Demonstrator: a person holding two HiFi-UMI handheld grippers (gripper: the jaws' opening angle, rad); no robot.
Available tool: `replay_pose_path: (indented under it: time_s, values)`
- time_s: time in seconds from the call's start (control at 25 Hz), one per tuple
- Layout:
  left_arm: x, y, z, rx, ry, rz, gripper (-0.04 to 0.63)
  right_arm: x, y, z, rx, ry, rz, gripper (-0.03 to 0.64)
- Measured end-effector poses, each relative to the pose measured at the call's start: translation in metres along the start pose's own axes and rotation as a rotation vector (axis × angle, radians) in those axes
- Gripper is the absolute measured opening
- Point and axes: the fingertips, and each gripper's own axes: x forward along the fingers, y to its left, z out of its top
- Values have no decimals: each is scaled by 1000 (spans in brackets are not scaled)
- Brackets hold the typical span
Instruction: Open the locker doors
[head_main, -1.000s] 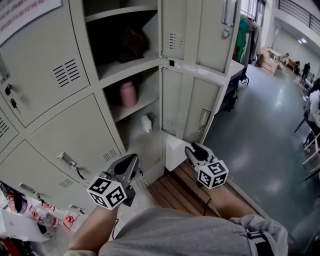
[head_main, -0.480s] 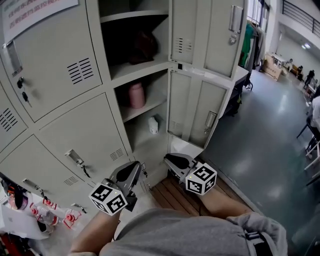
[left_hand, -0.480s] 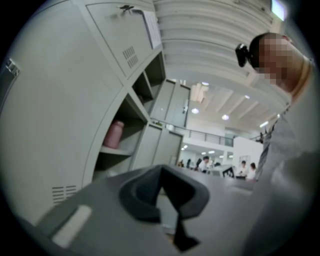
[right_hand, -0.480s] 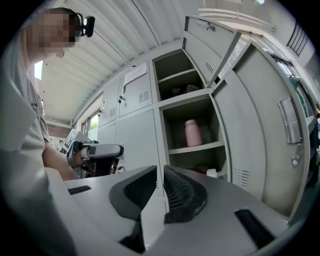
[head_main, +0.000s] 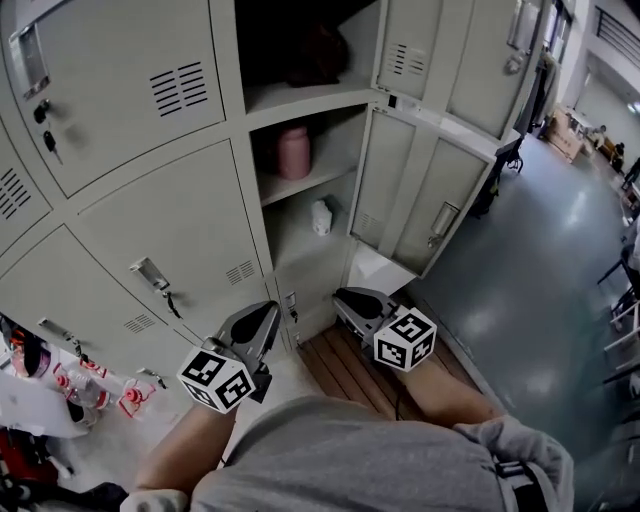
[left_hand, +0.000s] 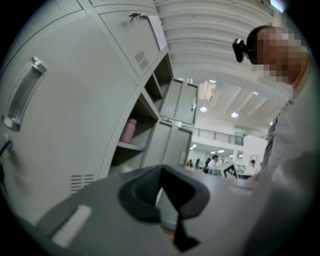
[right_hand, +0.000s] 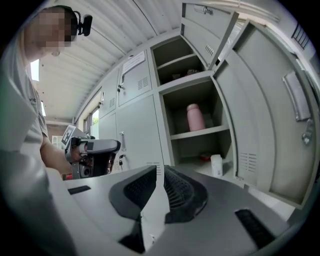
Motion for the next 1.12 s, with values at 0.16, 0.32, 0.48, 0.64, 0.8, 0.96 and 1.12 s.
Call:
replay_pose_path:
  time_s: [0.16, 0.32, 0.48, 0.64, 0.8, 0.96, 1.12]
  values:
    - [-6, 27, -43, 8, 55, 65, 5, 33, -11, -49, 19, 97, 20, 44]
    - [-24, 56, -113, -36, 144, 139, 5, 70, -11, -128, 22, 242, 52, 46]
    - [-34, 88, -184, -60, 224, 186, 5, 113, -24, -209, -24, 377, 63, 99]
    - [-44, 110, -242, -81, 297, 216, 5, 151, -55, -270, -24, 454, 3, 118]
    - [-51, 126, -277, -101, 344, 235, 5, 189, -78, -301, -33, 479, -43, 136]
    - [-55, 134, -293, -119, 357, 240, 5, 216, -87, -320, -82, 507, -71, 156]
    - [-57, 136, -300, -133, 357, 239, 4, 235, -92, -327, -97, 513, -77, 167]
